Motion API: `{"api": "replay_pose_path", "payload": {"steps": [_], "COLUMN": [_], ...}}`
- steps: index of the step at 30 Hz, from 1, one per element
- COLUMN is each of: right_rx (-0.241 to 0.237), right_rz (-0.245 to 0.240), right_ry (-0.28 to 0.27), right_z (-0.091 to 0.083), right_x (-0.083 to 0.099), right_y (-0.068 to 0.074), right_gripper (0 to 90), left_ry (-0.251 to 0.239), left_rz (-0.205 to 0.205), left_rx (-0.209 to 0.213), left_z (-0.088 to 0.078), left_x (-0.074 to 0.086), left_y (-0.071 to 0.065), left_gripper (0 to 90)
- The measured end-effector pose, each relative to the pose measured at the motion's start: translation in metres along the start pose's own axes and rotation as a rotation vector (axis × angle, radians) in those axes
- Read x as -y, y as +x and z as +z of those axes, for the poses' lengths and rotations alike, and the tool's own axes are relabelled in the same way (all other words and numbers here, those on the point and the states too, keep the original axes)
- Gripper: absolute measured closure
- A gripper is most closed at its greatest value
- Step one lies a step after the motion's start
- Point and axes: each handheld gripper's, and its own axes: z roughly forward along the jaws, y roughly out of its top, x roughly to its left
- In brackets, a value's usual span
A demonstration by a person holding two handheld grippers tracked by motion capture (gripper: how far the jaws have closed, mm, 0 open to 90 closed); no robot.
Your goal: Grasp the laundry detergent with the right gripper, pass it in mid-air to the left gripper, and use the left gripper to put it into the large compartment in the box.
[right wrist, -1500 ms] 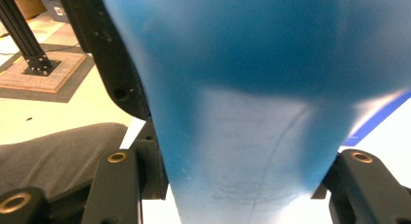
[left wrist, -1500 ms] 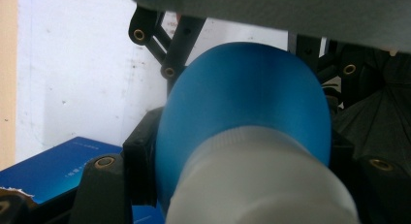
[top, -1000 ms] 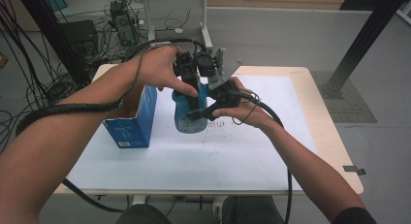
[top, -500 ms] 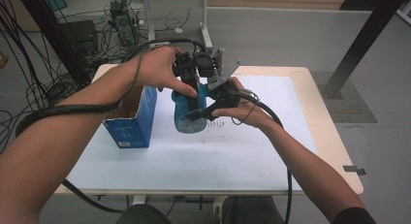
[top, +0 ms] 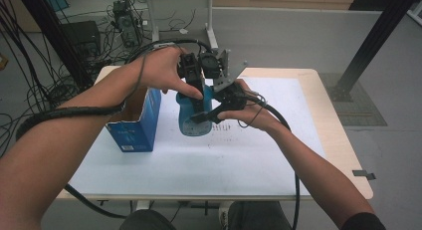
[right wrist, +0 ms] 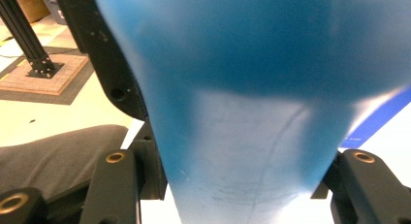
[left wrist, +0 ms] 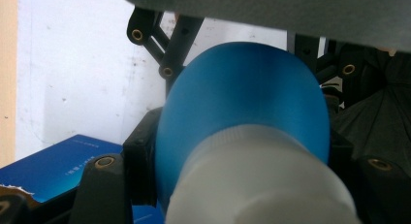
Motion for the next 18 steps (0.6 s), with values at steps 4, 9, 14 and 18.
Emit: {"api": "replay_pose_path", "payload": {"steps": [4,9,14,18], "right_rx": [0.001,-0.008,0.002,-0.007], "right_rz": [-0.009,0.002,-0.013,0.000], "right_ry": [-0.009,-0.015,-0.012,-0.019], "right_z": [-0.0005,-0.0005,-0.0009,-0.0007], "right_x": [-0.0002,-0.0001,-0.0001,-0.0004], "right_y": [-0.0007,0.0000,-0.0011,-0.0002], "right_gripper": [42.6,42.6,42.5,42.5], "left_ry": [0.000,-0.002,-0.001,0.001], "left_rz": [0.000,-0.002,0.001,0.000], "left_rx": [-0.002,-0.002,-0.006,-0.006], "left_z": [-0.0008,-0.0005,-0.0013,-0.0014], "left_x": [-0.0004,-0.0004,-0.0007,-0.0006], "left_y": [-0.0004,-0.0007,-0.0007,-0.0007], "left_gripper": [37.1,37.1,37.1,37.1]}}
